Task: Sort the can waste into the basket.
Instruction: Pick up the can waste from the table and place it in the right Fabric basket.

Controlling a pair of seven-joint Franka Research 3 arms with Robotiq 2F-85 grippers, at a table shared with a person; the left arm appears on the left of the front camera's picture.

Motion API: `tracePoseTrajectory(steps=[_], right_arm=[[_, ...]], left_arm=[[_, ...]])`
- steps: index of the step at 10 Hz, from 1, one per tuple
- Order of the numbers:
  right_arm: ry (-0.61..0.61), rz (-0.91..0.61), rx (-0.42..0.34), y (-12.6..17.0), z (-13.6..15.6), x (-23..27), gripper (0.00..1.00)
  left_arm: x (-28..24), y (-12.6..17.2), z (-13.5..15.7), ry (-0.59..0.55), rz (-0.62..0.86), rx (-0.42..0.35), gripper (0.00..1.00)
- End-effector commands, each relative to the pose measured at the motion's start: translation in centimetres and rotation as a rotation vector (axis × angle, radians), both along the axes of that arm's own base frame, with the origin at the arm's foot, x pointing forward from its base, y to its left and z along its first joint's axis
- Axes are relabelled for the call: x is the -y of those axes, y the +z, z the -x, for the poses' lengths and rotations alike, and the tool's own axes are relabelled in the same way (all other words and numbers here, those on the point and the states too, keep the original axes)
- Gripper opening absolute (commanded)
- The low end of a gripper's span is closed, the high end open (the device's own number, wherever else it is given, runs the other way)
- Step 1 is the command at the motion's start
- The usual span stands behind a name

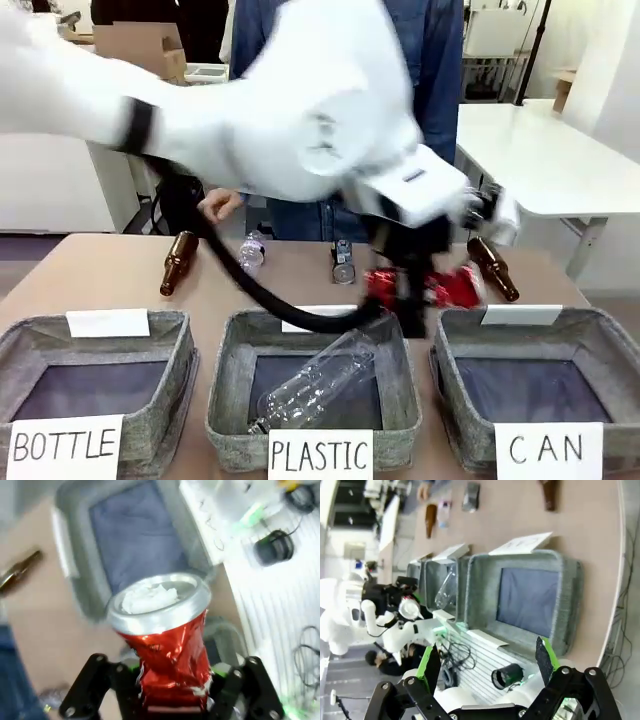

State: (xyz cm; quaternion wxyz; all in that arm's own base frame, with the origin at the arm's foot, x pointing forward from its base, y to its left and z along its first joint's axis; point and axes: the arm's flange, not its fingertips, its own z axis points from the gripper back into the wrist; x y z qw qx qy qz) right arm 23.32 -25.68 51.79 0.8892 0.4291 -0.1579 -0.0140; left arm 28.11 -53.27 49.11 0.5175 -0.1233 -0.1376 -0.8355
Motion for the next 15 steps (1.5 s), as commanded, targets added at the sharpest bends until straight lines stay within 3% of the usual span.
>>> tracePoseTrajectory(steps=[1, 2, 3, 4, 7, 8, 9, 10, 12, 13, 15], right_arm=[[-0.033, -0.024, 0.055, -1.2, 0.6, 1.8, 1.00], [0.000, 0.000, 0.000, 0.0, 0.0, 0.0, 1.00], [0.000, 0.000, 0.000, 0.0, 0.0, 0.0, 1.00], [0.000, 0.000, 0.000, 0.0, 0.0, 0.0, 1.00], [0.000, 0.000, 0.000, 0.0, 0.0, 0.0, 1.00], [0.000, 0.000, 0.000, 0.0, 0.0, 0.0, 1.00], [0.000, 0.000, 0.000, 0.0, 0.0, 0.0, 1.00], [0.000, 0.000, 0.000, 0.0, 0.0, 0.0, 1.00], [0.000, 0.000, 0.000, 0.0, 0.0, 0.0, 1.00], [0.000, 0.000, 0.000, 0.0, 0.0, 0.0, 1.00], [0.000, 0.000, 0.000, 0.0, 0.0, 0.0, 1.00]], left_arm=[[6.9, 0.2, 0.1, -0.078, -0.092, 0.106, 0.00], [9.8, -0.4, 0.7, -0.080, -0.104, 0.116, 0.00], [12.0, -1.3, 0.9, -0.067, -0.130, 0.159, 0.00], [13.2, -2.0, 0.8, -0.066, -0.152, 0.154, 0.00], [13.1, -2.9, 0.0, -0.044, -0.172, 0.139, 0.00], [13.0, -2.9, 0.0, -0.055, -0.179, 0.130, 0.57], [12.9, -2.9, 0.1, -0.064, -0.178, 0.126, 0.58], [12.8, -2.9, 0.2, -0.063, -0.173, 0.127, 1.00], [12.4, -2.7, 0.2, -0.058, -0.171, 0.129, 1.00], [12.3, -2.7, 0.2, -0.053, -0.169, 0.130, 0.82], [12.2, -2.9, 0.1, -0.048, -0.172, 0.123, 1.00]])
